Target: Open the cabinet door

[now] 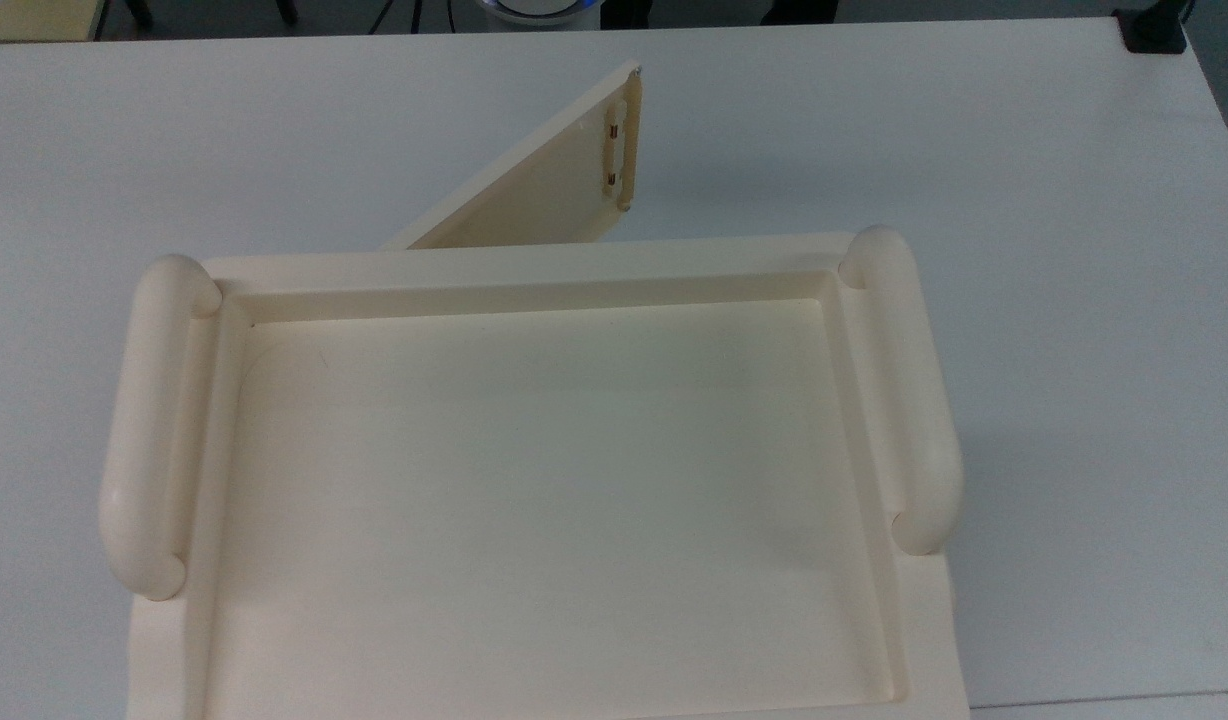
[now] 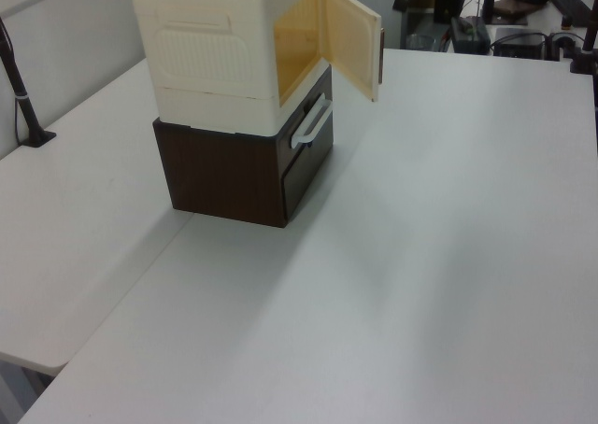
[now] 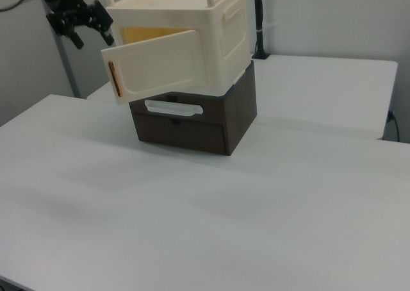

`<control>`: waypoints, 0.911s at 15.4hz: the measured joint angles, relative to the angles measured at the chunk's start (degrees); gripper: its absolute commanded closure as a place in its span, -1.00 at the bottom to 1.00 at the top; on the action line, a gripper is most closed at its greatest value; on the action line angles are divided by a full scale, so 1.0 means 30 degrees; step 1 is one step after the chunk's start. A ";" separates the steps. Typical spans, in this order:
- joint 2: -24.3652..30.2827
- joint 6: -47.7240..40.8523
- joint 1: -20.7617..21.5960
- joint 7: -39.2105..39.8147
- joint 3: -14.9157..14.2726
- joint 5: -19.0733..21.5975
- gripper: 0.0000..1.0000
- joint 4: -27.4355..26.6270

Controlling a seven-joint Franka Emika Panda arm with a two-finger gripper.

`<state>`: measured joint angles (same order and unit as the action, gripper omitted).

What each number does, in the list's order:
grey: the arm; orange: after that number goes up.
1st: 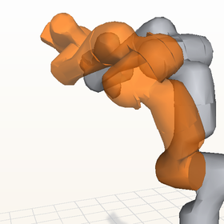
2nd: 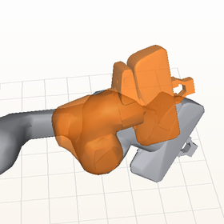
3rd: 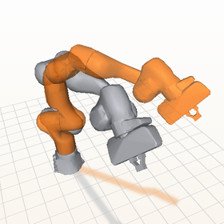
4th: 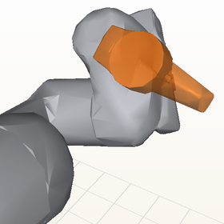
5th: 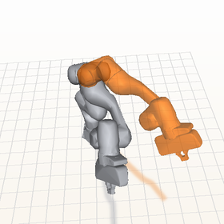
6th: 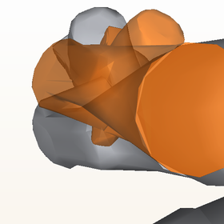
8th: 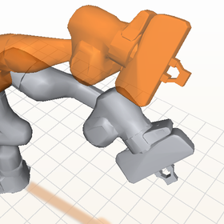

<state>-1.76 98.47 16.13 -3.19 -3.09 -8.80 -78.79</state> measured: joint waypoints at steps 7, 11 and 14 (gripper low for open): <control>-0.0794 0.2921 0.0056 0.0152 0.0215 0.0702 -1.00 0.0205; -0.1956 0.3401 0.0259 0.0152 0.0301 0.0702 -1.00 0.0172; -0.2226 0.3393 0.0110 0.0152 0.0229 0.0701 -1.00 -0.0053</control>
<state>-8.44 108.65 16.46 -2.73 -2.40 -6.70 -78.95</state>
